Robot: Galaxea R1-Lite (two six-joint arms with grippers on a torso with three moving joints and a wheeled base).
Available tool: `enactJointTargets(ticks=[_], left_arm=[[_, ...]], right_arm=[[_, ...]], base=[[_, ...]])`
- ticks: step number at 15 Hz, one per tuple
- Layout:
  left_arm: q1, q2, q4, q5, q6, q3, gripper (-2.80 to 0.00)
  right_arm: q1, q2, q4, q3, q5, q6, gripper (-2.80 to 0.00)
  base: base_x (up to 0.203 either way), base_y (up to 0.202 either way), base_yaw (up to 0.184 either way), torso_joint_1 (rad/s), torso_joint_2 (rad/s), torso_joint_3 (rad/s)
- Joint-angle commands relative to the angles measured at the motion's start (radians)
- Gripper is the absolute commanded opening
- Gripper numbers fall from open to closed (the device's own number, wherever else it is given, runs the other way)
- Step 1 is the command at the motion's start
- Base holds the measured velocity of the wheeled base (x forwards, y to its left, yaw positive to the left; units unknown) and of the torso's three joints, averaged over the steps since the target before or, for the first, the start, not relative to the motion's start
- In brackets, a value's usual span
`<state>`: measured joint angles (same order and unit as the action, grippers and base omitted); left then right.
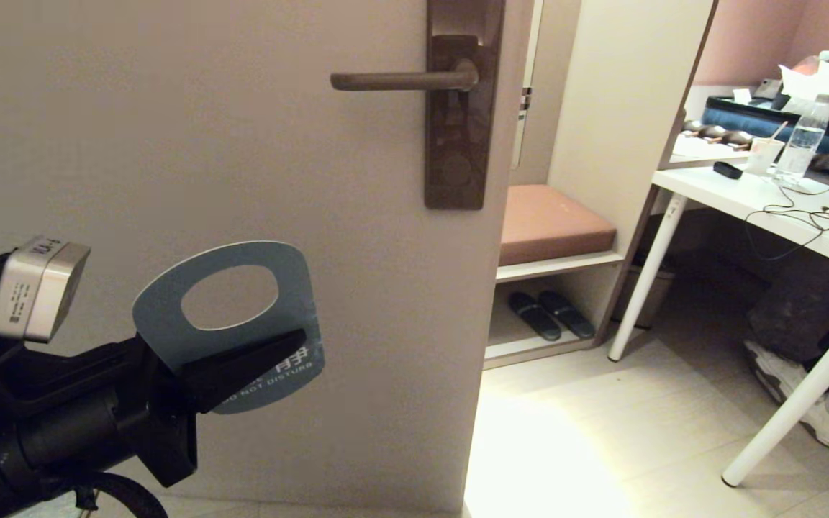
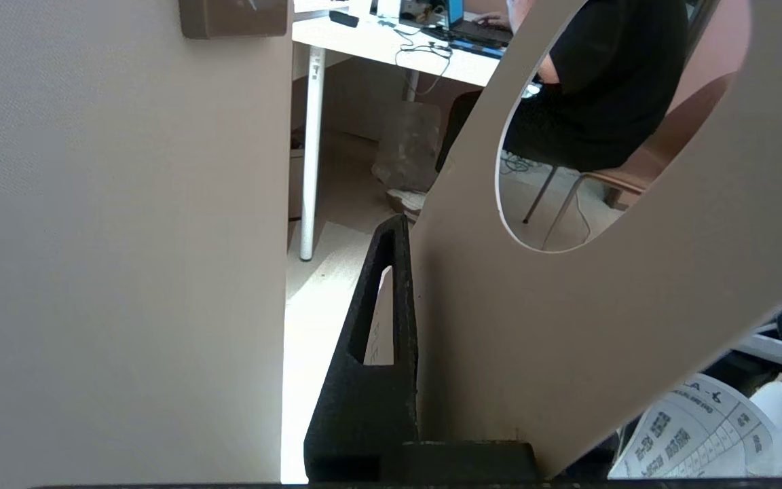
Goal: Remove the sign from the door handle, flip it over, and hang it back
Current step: Hang the sign back with the other side facing out
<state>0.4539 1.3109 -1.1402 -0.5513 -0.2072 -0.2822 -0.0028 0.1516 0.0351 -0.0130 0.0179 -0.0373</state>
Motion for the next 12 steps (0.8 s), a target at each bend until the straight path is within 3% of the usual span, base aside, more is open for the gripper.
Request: enactJointTargets(ticks=[1,5,8,12], left_arm=[[0.000,-0.011,-0.006,-0.002,-0.003,0.006,-2.80],[-0.044,-0.015,-0.006,0.045,0.001,0.004,-2.80],[-0.050,-0.007,-0.003,0.121,0.076,0.007,-2.80],[-0.050,-0.005,-0.001,0.142,0.086,-0.016,-2.80]], right_arm=[[0.001,-0.073,0.001,-0.001,0.000,0.001,-2.80],[0.001,-0.152,-0.004,0.001,0.002,0.004,-2.80],[0.001,-0.152,-0.004,0.002,0.002,0.008,-2.80],[0.001,-0.152,-0.004,0.002,0.002,0.008,-2.80]], base=[[0.000,0.000,0.000,0.000,0.00,0.000],[0.000,0.000,0.000,0.000,0.00,0.000],[0.000,0.000,0.000,0.000,0.00,0.000],[0.000,0.000,0.000,0.000,0.00,0.000]])
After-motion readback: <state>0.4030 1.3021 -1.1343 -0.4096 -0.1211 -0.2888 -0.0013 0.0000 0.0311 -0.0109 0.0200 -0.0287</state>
